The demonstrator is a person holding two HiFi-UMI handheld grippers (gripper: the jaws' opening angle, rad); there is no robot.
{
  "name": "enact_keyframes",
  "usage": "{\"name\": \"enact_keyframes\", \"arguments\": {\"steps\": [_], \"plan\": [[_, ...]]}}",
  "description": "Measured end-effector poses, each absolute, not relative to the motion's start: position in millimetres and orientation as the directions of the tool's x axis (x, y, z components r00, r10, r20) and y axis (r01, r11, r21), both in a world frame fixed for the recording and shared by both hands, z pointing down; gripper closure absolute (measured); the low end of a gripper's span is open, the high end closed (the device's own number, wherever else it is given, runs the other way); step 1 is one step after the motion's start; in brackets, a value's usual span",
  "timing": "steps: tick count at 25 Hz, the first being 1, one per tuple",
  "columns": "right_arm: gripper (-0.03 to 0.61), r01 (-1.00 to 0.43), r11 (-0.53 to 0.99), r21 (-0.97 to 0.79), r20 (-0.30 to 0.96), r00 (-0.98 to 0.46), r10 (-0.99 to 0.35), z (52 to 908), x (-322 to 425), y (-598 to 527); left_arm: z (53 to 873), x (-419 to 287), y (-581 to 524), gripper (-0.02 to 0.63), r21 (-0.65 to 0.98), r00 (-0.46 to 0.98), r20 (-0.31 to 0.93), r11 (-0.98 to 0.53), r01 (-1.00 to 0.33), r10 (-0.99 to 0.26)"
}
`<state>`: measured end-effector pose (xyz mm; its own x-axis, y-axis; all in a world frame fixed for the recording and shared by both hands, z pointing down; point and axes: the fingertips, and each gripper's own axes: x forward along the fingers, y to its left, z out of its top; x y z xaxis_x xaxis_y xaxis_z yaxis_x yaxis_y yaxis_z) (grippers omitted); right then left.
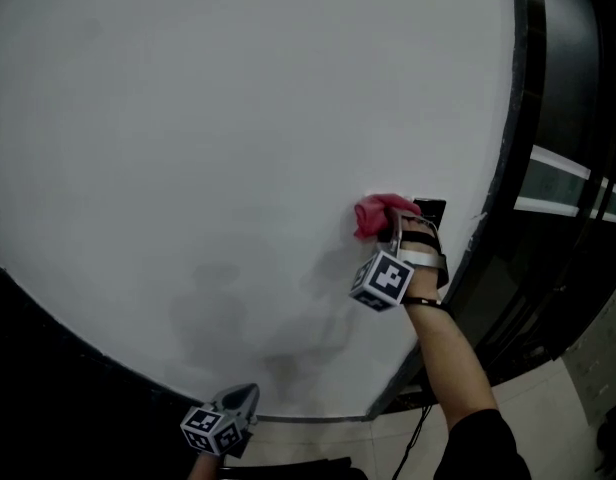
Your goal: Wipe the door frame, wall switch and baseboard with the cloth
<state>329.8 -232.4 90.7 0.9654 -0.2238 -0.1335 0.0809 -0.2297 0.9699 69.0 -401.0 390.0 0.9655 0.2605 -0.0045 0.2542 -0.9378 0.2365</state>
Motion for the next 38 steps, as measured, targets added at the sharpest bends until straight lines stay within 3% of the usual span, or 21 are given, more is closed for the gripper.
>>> {"name": "enact_keyframes", "arguments": {"steps": [14,22,31,38], "plan": [[0.517,-0.028,-0.207,0.978,-0.029,0.963,-0.267,116.2,315.9,-242.3,389.7,71.8,-386.9,0.621,0.244,0.956,0.0,-0.927,0.285,0.294],[0.517,-0.003,-0.18,0.984,-0.044,0.966,-0.253,106.8,305.1,-241.4,392.6,69.0,-388.6,0.621,0.238,0.958,0.004,-0.93,0.279,0.288],[0.517,-0.243,-0.269,0.932,0.163,0.944,-0.288,176.2,320.8,-224.6,390.0,62.1,-389.7,0.621,0.239,0.963,-0.013,-0.934,0.265,0.27],[0.517,-0.452,-0.499,0.739,0.221,0.863,-0.455,246.1,264.0,-201.7,375.2,42.5,-405.5,0.621,0.226,0.975,-0.074,-0.949,0.22,0.208]]}}
